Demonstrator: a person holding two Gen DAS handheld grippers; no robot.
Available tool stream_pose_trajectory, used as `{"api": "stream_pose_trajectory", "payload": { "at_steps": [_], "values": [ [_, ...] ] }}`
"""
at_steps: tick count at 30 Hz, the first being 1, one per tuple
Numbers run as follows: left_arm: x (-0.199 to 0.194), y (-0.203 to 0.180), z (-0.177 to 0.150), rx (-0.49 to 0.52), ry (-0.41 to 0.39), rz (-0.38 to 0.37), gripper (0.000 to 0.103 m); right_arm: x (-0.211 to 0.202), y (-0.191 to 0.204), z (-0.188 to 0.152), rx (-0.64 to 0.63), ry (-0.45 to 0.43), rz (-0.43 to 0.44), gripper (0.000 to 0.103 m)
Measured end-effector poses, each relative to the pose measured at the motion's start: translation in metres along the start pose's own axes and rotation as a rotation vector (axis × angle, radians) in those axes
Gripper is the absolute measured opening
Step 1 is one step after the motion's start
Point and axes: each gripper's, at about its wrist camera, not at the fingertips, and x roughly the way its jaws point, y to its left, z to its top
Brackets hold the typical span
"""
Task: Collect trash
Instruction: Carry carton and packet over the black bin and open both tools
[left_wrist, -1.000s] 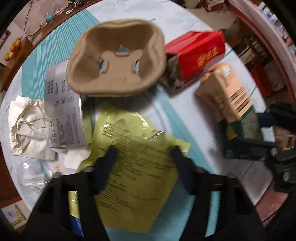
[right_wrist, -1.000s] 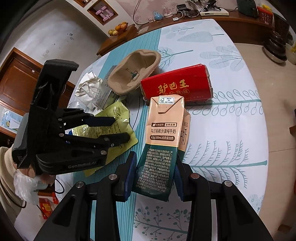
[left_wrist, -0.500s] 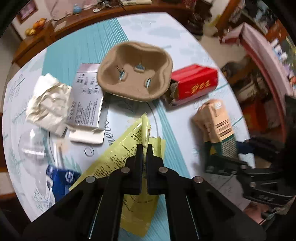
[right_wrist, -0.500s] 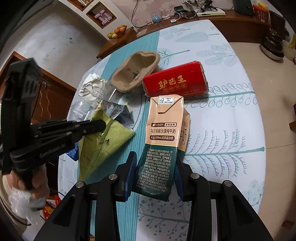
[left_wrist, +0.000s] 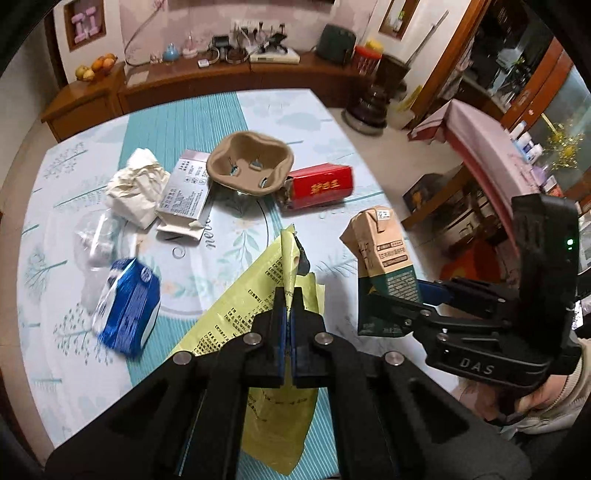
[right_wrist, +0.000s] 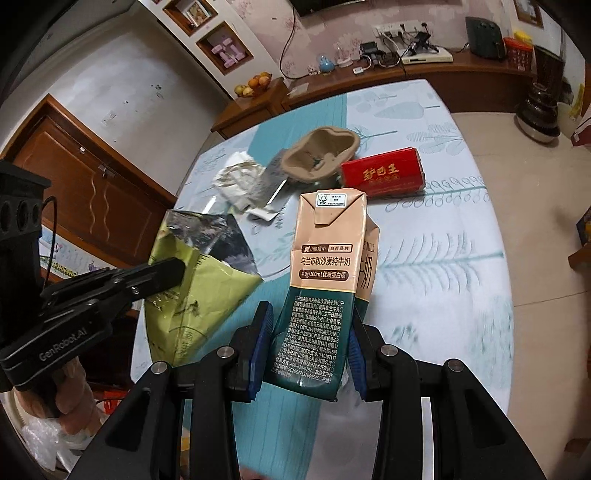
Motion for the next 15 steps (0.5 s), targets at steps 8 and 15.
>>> {"api": "stream_pose_trajectory", "payload": {
  "at_steps": [8, 15],
  "values": [
    [-0.092, -0.001, -0.062, 0.025, -0.133, -0.021, 0.0, -0.058, 0.056, -0.081, 0.072, -0.13, -0.047, 0.037],
    [-0.153, 0.004, -0.14, 0.013, -0.2, -0.089, 0.0, -0.091, 0.109, -0.173, 0.126, -0.204, -0.089, 0.037]
  ]
}}
